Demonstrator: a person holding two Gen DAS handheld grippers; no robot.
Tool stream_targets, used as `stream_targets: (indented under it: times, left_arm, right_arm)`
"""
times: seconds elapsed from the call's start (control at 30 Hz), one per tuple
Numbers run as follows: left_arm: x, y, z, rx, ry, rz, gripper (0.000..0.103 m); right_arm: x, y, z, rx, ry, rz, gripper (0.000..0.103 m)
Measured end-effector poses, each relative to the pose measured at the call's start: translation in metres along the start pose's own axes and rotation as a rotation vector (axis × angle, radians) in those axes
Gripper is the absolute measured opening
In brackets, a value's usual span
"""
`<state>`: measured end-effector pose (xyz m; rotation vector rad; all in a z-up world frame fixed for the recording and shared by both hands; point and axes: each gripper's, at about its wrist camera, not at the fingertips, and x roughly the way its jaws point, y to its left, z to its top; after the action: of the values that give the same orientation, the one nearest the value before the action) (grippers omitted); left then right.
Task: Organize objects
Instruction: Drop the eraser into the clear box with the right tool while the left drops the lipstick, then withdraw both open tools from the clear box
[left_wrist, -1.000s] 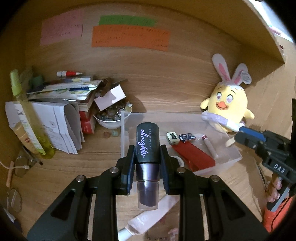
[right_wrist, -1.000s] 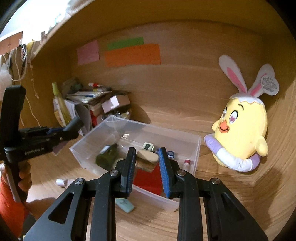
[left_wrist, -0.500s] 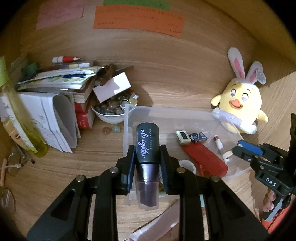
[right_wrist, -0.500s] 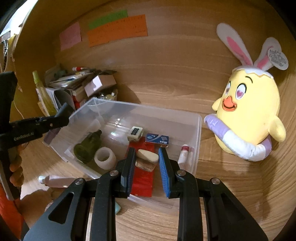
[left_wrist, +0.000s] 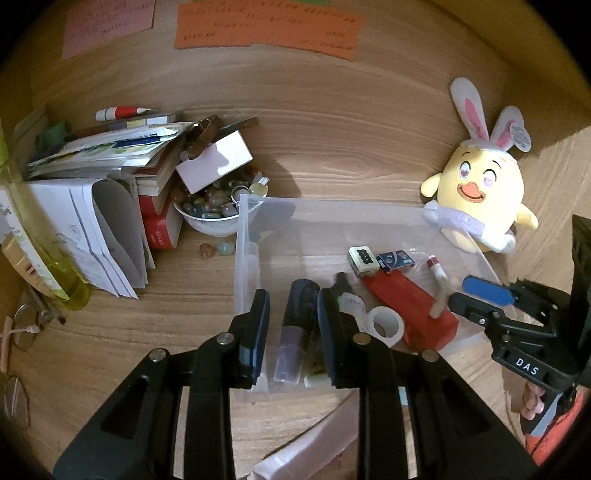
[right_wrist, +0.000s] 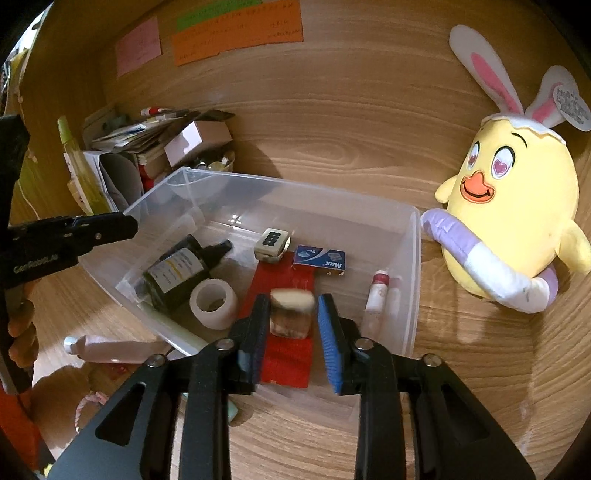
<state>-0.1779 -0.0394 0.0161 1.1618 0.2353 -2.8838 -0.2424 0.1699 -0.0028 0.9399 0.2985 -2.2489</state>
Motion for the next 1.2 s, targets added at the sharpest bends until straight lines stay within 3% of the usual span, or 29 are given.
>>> stream_targets:
  times: [0.1, 0.57, 0.93, 1.2]
  left_arm:
    - [-0.007, -0.004, -0.005, 0.015, -0.007, 0.001, 0.032]
    - [-0.052, -0.022, -0.026, 0.096, -0.082, 0.002, 0.060]
    - [-0.063, -0.016, -0.056, 0.121, -0.051, 0.012, 0.066]
    - [-0.056, 0.006, -0.085, 0.110, 0.023, 0.034, 0.066]
  right_arm:
    - [-0.003, -0.001, 0.000, 0.005, -0.010, -0.012, 0.047]
    - [-0.044, 0.014, -0.005, -0.034, -0.089, 0.033, 0.051]
    - [-0.065, 0.039, -0.028, -0.113, -0.091, 0.083, 0.051]
    - [-0.042, 0.059, -0.047, -0.197, 0.003, 0.080, 0.051]
